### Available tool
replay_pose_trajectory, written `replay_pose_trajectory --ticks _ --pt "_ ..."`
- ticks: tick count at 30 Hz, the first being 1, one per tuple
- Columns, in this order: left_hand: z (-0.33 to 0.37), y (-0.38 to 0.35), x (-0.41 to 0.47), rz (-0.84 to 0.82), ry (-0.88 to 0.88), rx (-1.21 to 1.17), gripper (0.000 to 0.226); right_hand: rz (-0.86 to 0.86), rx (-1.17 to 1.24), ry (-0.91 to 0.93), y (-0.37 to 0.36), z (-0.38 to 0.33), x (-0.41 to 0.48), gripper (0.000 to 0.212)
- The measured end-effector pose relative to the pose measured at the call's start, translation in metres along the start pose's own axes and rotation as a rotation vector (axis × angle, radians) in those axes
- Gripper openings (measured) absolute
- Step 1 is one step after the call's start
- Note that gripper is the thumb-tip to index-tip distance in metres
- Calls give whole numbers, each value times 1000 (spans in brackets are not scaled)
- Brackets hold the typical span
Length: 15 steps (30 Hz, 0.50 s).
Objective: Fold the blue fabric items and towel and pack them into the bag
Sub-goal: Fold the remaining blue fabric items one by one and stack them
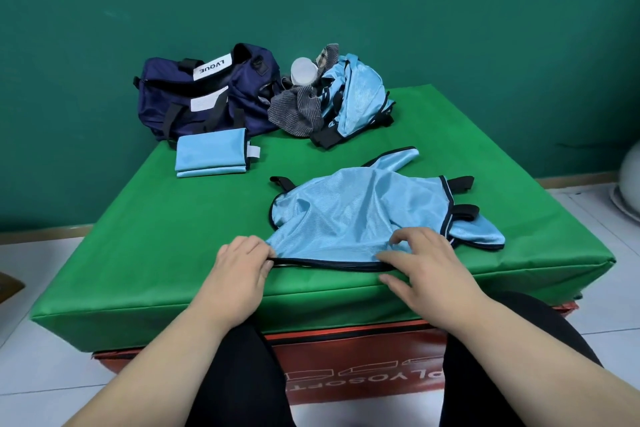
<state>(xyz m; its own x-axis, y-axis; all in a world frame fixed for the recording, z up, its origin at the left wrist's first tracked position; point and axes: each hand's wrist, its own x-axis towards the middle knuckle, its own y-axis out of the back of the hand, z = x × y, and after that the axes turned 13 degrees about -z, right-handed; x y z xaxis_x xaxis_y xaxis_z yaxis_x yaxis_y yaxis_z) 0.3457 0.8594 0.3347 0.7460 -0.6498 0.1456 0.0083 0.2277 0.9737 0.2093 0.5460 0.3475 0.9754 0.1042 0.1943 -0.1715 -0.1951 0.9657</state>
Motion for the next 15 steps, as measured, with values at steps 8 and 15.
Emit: replay_pose_trajectory --ticks 8,15 --pt "-1 0 0 -30 7 -39 25 95 -49 103 -13 -14 13 17" --pt "2 5 0 -63 13 -53 19 121 -138 82 -20 -17 19 28"
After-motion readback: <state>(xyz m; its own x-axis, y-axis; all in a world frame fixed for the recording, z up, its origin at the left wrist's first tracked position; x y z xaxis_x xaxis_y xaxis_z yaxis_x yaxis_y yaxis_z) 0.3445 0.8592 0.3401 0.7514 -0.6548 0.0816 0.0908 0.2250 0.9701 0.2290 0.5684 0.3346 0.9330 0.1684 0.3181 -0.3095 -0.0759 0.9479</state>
